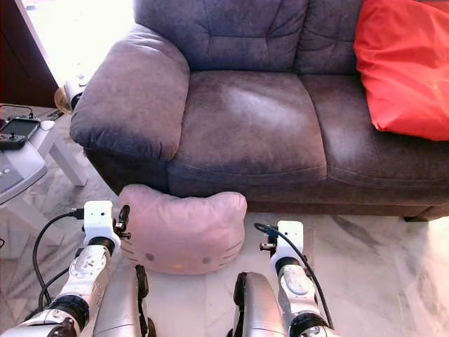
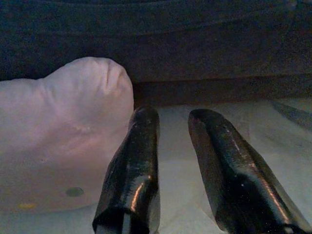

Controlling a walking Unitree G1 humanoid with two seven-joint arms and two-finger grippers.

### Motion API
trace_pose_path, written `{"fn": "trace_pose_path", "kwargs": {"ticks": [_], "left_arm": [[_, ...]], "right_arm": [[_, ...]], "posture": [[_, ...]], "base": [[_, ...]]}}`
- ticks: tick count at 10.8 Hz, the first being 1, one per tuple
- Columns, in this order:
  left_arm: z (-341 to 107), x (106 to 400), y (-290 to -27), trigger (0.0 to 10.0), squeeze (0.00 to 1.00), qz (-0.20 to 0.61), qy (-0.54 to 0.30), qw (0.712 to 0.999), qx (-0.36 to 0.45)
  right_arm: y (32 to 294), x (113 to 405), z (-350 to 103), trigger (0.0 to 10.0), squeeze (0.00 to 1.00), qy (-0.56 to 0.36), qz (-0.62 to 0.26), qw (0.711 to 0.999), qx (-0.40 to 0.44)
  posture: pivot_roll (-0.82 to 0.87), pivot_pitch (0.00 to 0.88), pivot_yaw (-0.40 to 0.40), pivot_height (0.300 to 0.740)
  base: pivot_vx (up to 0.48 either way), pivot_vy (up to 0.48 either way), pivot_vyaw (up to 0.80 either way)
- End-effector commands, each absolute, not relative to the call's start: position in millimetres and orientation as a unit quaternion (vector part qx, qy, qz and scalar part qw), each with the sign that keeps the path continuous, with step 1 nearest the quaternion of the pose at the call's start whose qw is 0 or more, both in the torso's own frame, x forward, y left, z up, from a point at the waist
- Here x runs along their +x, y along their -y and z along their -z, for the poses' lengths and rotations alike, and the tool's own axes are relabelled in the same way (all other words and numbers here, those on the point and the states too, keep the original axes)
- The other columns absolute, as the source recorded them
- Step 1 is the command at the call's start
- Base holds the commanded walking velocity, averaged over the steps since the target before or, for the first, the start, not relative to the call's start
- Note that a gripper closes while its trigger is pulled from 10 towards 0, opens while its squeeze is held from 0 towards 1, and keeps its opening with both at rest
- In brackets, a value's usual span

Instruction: Move the pillow to the sofa from floor

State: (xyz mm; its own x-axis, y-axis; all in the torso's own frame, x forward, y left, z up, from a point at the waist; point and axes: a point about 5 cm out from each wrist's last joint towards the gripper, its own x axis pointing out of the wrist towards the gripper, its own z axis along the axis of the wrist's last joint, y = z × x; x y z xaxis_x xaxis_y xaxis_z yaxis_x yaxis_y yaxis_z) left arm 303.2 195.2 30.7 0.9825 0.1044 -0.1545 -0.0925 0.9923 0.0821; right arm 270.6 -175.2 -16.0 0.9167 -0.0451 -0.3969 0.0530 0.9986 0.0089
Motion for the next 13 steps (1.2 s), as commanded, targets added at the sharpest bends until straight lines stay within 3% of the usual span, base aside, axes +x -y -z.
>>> {"fn": "trace_pose_path", "kwargs": {"ticks": [1, 5, 13], "left_arm": [[-31.4, 303.2, -194.8, 10.0, 0.0, -0.049, -0.076, 0.995, 0.037], [-31.6, 303.8, -194.8, 10.0, 0.0, -0.048, -0.077, 0.995, 0.038], [-31.5, 304.4, -194.0, 10.0, 0.0, -0.045, -0.079, 0.995, 0.039]], "right_arm": [[174.5, 271.1, 14.7, 10.0, 0.0, -0.196, 0.027, 0.98, 0.011], [172.3, 271.4, 15.2, 10.0, 0.0, -0.199, 0.023, 0.98, 0.012], [172.7, 272.0, 15.2, 10.0, 0.0, -0.202, 0.025, 0.979, 0.009]], "posture": [[0.08, 0.112, -0.092, 0.563], [0.08, 0.097, -0.088, 0.513], [0.08, 0.091, -0.085, 0.513]], "base": [[0.0, 0.0, 0.0], [0.0, 0.0, 0.0], [0.0, 0.0, 0.0]]}}
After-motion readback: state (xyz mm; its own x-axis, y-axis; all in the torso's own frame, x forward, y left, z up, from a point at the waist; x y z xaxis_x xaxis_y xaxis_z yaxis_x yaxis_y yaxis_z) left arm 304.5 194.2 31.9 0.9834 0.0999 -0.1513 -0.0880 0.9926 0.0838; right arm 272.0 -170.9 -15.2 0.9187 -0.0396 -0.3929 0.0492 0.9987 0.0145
